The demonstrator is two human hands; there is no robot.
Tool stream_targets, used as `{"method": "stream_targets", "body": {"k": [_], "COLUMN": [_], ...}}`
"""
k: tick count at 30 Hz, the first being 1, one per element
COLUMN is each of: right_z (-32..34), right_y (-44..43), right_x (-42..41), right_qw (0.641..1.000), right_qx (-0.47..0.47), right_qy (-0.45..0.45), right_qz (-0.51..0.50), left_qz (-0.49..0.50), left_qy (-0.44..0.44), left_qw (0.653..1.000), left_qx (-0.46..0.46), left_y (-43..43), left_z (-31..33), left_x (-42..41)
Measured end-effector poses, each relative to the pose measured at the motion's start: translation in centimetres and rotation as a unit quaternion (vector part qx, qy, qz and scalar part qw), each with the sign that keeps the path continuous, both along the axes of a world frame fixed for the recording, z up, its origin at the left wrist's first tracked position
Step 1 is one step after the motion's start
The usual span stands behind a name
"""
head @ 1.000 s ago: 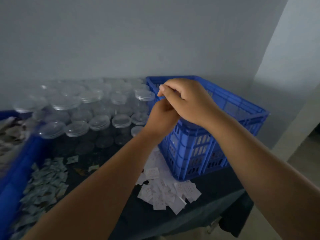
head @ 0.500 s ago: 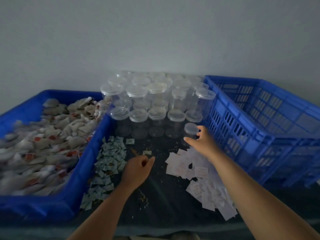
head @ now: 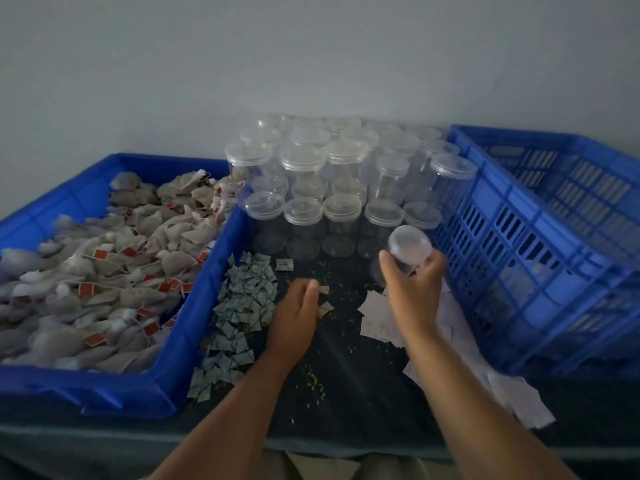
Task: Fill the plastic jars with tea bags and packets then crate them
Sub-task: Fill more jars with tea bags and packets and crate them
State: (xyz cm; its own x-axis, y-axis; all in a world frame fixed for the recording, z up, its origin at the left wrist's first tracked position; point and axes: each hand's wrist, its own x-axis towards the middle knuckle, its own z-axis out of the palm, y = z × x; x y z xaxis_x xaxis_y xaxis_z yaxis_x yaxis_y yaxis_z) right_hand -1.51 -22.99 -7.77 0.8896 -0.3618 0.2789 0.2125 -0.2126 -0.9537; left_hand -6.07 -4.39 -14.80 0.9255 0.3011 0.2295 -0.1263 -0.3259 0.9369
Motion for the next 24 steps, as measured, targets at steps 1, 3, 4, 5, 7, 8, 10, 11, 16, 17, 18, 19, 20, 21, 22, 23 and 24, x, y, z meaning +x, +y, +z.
{"method": "stream_targets", "body": {"k": [1, 3, 4, 5, 7, 8, 10, 11, 16, 17, 18, 19, 20, 21, 22, 23, 24], "right_z": [-0.8, -2.8, -3.7, -4.4, -5.1, -5.2, -5.0, -5.0, -5.4, -5.6, -5.7, -5.8, -5.8, -5.9, -6.0, -6.1, -6.1], "right_y": [0.8, 2.2, 2.6, 2.9, 2.9, 2.8, 2.5, 2.5, 2.9, 2.9, 2.9, 2.8, 2.7, 2.6, 2.7, 2.9, 3.0], "right_x": [-2.1, -5.9, -7.4, -8.5, -9.4, -9.5, -9.1, -8.9, -9.2, -9.2, -9.1, -9.0, -9.0, -9.0, -9.0, -9.1, -9.3], "right_qw": [0.999, 0.988, 0.980, 0.973, 0.968, 0.967, 0.965, 0.963, 0.944, 0.941, 0.938, 0.937, 0.937, 0.940, 0.945, 0.952, 0.959], "right_qx": [0.033, 0.088, 0.102, 0.105, 0.092, 0.090, 0.092, 0.091, 0.077, 0.057, 0.043, 0.034, 0.026, 0.011, -0.007, -0.030, -0.043], "right_qy": [-0.003, 0.008, 0.014, 0.014, 0.003, -0.002, -0.002, 0.004, 0.013, 0.005, -0.008, -0.015, -0.018, -0.021, -0.021, -0.016, -0.001], "right_qz": [0.037, 0.127, 0.170, 0.204, 0.233, 0.240, 0.246, 0.252, 0.321, 0.334, 0.344, 0.348, 0.348, 0.341, 0.327, 0.305, 0.281], "left_qz": [0.007, 0.014, 0.013, 0.008, -0.012, -0.025, -0.053, -0.067, -0.258, -0.305, -0.319, -0.302, -0.262, -0.212, -0.163, -0.114, -0.068], "left_qy": [0.003, 0.003, 0.002, 0.003, 0.011, 0.018, 0.027, 0.023, 0.007, 0.025, 0.045, 0.057, 0.062, 0.072, 0.085, 0.095, 0.094], "left_qw": [1.000, 1.000, 1.000, 1.000, 1.000, 0.999, 0.998, 0.997, 0.965, 0.952, 0.946, 0.949, 0.958, 0.970, 0.980, 0.988, 0.993], "left_qx": [-0.009, -0.017, -0.014, -0.011, -0.013, -0.019, -0.025, -0.023, -0.046, -0.019, 0.027, 0.071, 0.096, 0.096, 0.077, 0.050, 0.026], "left_y": [0.1, 0.2, 0.1, 0.1, -0.1, -0.1, -0.1, -0.1, -1.3, -1.9, -2.6, -3.2, -3.7, -4.0, -4.4, -4.6, -4.9], "left_z": [0.1, 0.2, 0.3, 0.5, 0.8, 1.1, 2.8, 4.0, 10.7, 11.5, 11.9, 12.0, 11.9, 11.8, 11.6, 11.4, 11.1], "left_x": [0.0, 0.0, -0.1, -0.2, -0.4, -0.5, -0.6, -0.5, -1.2, -1.6, -1.9, -2.2, -2.3, -2.4, -2.5, -2.7, -2.8]}}
